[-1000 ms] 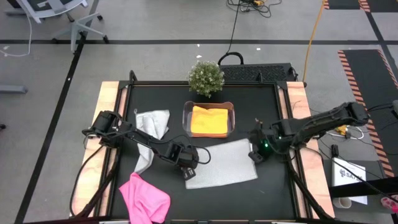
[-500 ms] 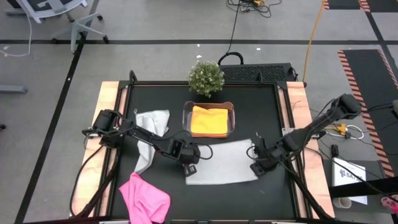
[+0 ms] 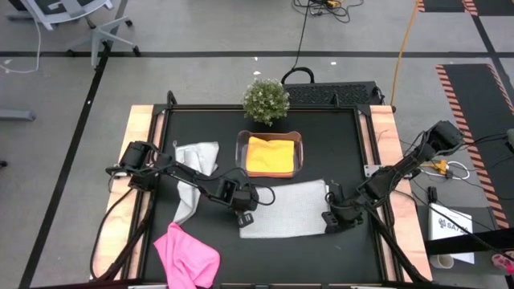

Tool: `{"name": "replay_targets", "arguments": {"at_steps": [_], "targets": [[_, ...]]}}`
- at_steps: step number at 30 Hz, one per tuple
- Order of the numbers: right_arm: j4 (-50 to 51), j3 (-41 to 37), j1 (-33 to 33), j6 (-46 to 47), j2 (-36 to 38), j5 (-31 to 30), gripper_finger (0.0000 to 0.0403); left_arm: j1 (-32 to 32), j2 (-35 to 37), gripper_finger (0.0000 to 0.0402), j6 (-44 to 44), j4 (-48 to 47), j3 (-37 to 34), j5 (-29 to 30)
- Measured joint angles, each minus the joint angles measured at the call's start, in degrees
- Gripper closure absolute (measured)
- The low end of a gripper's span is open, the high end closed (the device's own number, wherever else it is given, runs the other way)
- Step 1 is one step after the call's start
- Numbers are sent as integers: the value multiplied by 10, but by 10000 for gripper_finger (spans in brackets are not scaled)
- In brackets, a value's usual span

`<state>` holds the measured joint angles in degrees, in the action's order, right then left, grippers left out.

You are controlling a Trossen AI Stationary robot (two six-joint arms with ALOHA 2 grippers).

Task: Fold microfiber towels
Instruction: Fold the bottom gray microfiber towel on the table

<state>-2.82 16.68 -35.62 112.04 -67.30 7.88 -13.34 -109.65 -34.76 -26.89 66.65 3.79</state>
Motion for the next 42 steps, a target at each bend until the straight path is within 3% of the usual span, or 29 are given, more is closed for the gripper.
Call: {"name": "replay_targets", "arguments": {"at_steps": [5,12,21,26,30,37,42], "targets": [[-12,-6,6,-5,-1,-49,197,0,0,364,-3,0,0,-2],[-8,-6,17,-19,-2,-60,197,0,0,364,-5,3,0,-4],[3,-7,32,-35,4,-7,198,0,0,364,-7,6,0,-12],[-41,-11,48,-15,48,38,198,0,0,364,-2,6,0,-12],[-50,0,54,-25,94,37,198,0,0,364,-2,3,0,-13],[-119,22,72,-133,167,-86,198,-2,0,364,-3,0,0,-12],[-127,23,75,-318,177,-167,198,-2,0,364,-9,2,0,-12]]}}
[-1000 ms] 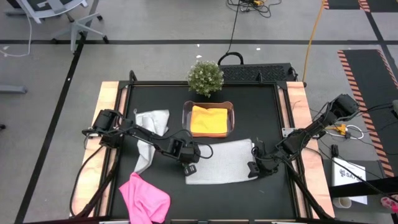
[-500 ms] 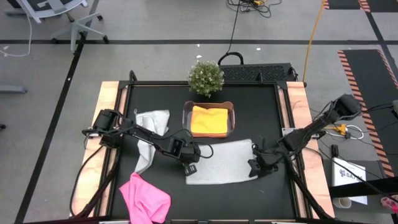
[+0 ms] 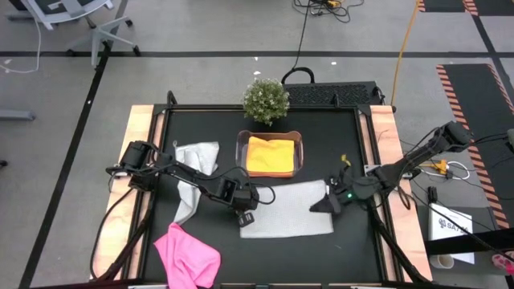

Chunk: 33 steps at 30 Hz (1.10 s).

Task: Fold microfiber towels
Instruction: Fold the bottom gray microfiber towel on the table

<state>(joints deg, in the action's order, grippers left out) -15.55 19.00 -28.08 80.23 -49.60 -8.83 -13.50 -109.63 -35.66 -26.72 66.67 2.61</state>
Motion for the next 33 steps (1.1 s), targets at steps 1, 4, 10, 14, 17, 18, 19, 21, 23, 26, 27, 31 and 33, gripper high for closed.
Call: {"name": "replay_targets", "arguments": {"at_steps": [1,4,10,14,17,18,19,21,23,26,27,31,33], "targets": [[2,0,0,-27,-5,-21,198,0,0,364,-4,0,0,0],[3,-3,8,-66,-23,-87,198,0,0,364,-16,0,0,2],[-36,-14,65,-110,-39,-138,198,0,0,364,-29,0,0,4],[-45,41,136,-194,-33,-10,222,0,0,364,-38,0,0,4],[102,140,182,-254,-40,104,256,0,0,364,-42,-1,0,4],[175,179,193,-277,-46,128,267,0,0,364,-44,-1,0,4],[251,219,203,-300,-54,144,276,0,0,364,-47,-1,0,4],[411,293,217,-345,-78,150,288,0,0,364,-52,-1,0,4],[548,347,226,-382,-107,146,293,0,0,364,-54,-1,0,5],[667,375,237,-395,-149,118,287,0,0,364,-53,0,0,9],[682,372,239,-396,-161,116,282,0,0,364,-53,0,0,11],[672,322,253,-402,-205,135,254,0,0,364,-53,0,0,17],[652,293,264,-403,-224,155,239,0,0,364,-53,0,0,17]]}}
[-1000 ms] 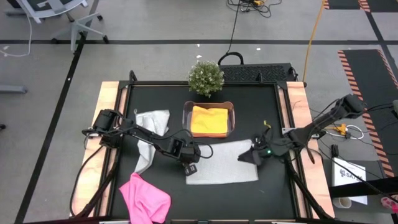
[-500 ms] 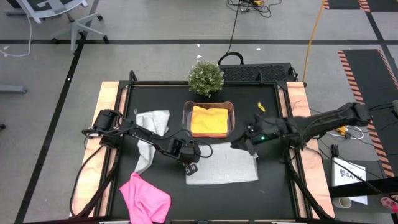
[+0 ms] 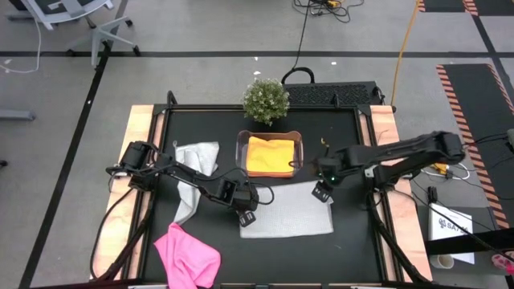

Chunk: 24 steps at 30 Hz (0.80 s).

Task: Fold microfiber towels
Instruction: Fold the bottom gray microfiber towel on the table

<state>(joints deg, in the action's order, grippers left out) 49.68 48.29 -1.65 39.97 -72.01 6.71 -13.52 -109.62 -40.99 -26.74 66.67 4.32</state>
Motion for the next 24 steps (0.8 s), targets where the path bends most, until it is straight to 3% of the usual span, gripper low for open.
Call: {"name": "replay_targets", "arguments": {"at_steps": [9,19,24], "targets": [[-68,-66,54,-25,-38,18,199,0,0,364,2,0,0,0],[-172,-132,70,-33,-36,9,195,0,0,364,1,0,0,0],[-171,-167,70,-47,-37,8,195,0,0,364,0,0,0,-1]]}}
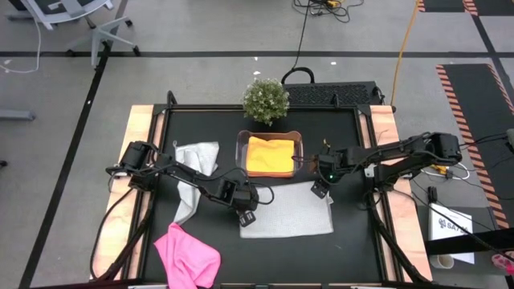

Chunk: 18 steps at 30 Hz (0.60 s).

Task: Fold microfiber towels
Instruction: Fold the bottom gray microfiber towel on the table

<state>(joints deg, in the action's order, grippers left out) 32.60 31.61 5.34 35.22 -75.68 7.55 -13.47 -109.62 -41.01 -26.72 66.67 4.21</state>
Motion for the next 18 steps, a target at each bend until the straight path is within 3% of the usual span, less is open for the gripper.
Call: {"name": "replay_targets", "arguments": {"at_steps": [6,9,18], "targets": [[-14,-23,-6,20,0,-1,197,0,0,364,-1,0,0,-3],[-23,-29,-13,30,1,-7,217,0,0,364,-2,0,0,-4],[-44,-31,-17,22,-1,1,384,0,0,364,-4,-1,0,-6]]}}
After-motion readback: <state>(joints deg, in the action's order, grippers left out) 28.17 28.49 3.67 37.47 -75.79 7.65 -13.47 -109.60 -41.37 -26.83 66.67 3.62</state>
